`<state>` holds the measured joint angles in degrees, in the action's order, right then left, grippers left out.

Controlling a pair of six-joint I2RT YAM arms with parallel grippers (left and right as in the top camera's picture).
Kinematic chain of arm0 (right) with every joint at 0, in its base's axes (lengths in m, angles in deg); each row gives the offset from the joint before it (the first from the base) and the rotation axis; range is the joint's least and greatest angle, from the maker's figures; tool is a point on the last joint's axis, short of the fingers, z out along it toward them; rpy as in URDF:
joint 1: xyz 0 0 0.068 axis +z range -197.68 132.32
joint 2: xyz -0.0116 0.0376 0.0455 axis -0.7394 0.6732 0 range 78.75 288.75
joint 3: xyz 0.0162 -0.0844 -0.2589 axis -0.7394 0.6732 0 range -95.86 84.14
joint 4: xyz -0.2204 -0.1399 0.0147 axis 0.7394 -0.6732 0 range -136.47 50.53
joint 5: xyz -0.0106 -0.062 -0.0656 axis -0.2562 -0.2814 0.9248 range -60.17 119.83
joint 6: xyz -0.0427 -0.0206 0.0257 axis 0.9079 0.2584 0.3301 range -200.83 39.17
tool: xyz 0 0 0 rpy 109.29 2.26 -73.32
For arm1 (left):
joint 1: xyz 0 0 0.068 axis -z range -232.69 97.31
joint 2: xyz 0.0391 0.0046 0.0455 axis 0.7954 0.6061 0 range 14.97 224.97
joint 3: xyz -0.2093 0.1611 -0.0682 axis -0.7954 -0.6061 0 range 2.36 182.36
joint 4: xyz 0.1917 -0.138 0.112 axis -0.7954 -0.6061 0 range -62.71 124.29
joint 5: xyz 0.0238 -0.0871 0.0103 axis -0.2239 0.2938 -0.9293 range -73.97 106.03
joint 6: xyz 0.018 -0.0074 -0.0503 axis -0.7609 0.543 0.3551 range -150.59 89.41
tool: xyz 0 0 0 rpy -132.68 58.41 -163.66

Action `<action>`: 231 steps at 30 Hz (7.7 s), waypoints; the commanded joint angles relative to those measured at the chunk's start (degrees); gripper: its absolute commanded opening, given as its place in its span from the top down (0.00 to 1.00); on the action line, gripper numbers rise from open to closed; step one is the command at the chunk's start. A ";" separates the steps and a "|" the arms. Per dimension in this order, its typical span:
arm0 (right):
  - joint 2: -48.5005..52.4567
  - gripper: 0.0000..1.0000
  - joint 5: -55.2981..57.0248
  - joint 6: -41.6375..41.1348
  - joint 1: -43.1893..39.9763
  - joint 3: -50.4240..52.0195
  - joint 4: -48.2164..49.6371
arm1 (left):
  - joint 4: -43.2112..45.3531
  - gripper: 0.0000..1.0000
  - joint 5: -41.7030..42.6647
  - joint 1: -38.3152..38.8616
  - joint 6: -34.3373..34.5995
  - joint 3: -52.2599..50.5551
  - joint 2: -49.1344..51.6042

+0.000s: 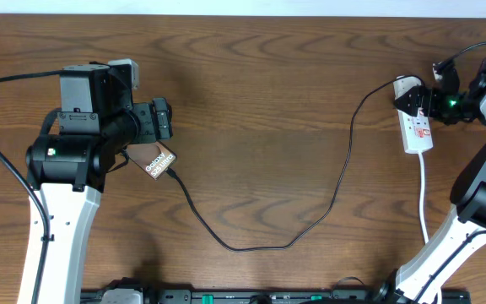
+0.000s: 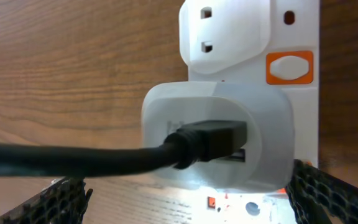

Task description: Plug charger to phone and switch on socket

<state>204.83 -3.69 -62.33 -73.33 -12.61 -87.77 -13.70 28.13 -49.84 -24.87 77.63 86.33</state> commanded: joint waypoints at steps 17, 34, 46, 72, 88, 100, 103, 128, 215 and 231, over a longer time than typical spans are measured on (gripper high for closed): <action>0.72 0.01 -3.69 -3.50 0.74 6.05 -0.76 | 0.02 0.09 0.35 0.13 -0.79 0.22 -0.24; 0.72 0.01 -6.99 -1.46 4.13 6.05 2.32 | 0.02 0.09 0.35 0.13 -0.76 0.22 -0.24; 0.72 0.01 -10.58 -2.23 4.76 6.05 2.38 | 0.02 0.09 0.35 0.11 -0.76 0.22 -0.24; -5.53 0.02 10.78 -17.35 4.52 4.83 3.32 | 0.02 0.09 0.35 0.13 -0.79 0.22 -0.24; -22.29 0.03 26.16 -28.26 4.55 4.83 -0.22 | 0.02 0.09 0.35 0.13 -0.76 0.22 -0.24; -45.46 0.01 28.85 -31.78 4.66 4.83 -7.21 | 0.02 0.09 0.35 0.11 -0.76 0.22 -0.24; -48.04 0.01 28.87 -31.76 4.66 4.83 -9.86 | 0.02 0.09 0.35 0.11 -0.76 0.22 -0.24; -49.57 0.01 28.87 -31.76 4.66 4.83 -16.11 | 0.02 0.09 0.35 0.13 -0.76 0.22 -0.24; -49.57 0.01 28.87 -31.76 4.66 4.83 -16.11 | -29.66 0.09 0.35 0.39 -0.79 0.13 -58.84; -49.57 0.01 28.87 -31.76 4.66 4.83 -16.11 | -32.20 0.09 -6.23 0.50 -1.20 -1.33 -60.78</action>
<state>155.56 24.72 -93.47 -69.14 -7.97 -103.94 -48.36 23.97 -49.58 -25.09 77.50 27.33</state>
